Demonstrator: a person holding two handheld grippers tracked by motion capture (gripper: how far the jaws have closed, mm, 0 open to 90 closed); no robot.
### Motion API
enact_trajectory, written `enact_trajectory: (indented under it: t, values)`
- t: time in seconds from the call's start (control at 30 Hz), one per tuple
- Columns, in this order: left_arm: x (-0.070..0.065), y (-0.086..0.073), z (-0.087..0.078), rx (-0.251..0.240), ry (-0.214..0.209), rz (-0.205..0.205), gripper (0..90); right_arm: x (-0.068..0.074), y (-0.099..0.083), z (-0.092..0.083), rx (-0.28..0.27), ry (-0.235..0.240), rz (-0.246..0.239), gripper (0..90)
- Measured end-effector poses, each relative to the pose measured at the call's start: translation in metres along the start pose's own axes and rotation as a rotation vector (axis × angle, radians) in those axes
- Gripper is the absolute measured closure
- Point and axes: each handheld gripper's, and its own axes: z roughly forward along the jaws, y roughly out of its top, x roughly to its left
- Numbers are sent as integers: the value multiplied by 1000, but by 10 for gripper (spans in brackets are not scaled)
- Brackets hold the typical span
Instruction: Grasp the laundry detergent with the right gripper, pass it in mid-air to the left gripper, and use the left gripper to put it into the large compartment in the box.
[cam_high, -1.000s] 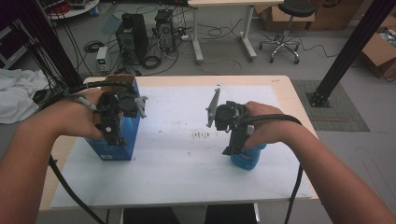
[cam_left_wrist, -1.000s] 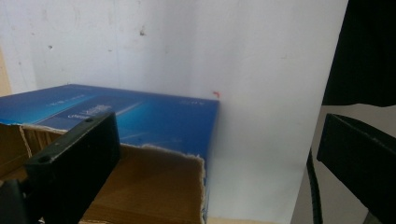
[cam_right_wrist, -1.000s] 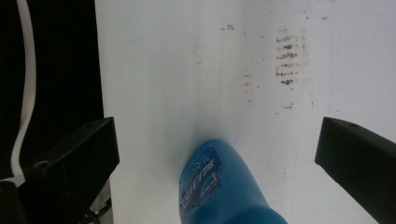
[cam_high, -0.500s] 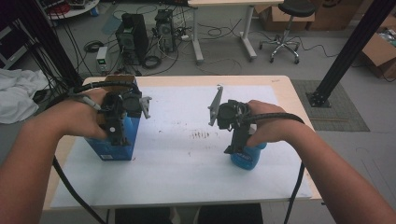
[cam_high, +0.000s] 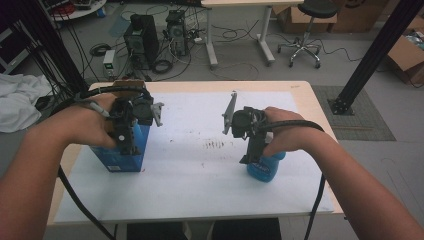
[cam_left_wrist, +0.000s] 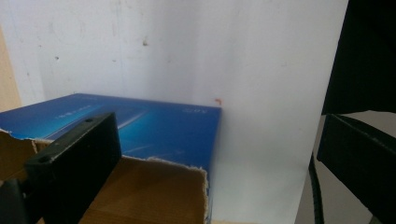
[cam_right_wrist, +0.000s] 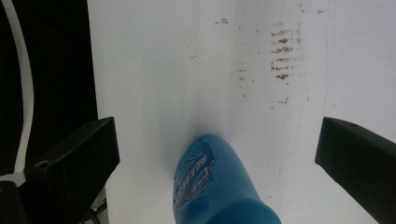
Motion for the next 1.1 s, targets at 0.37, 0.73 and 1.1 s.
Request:
enact_trajectory:
  t: [0.37,0.73,1.1]
  values:
    - [-1,5,3,-7,-3,6,1,2,-11,-10,-83,-38,34,0]
    - [-1,16,5,-11,-3,28,1,7,-54,-32,-421,-116,108,0]
    - [3,24,2,-16,4,37,1,19,-107,-47,-621,-206,220,0]
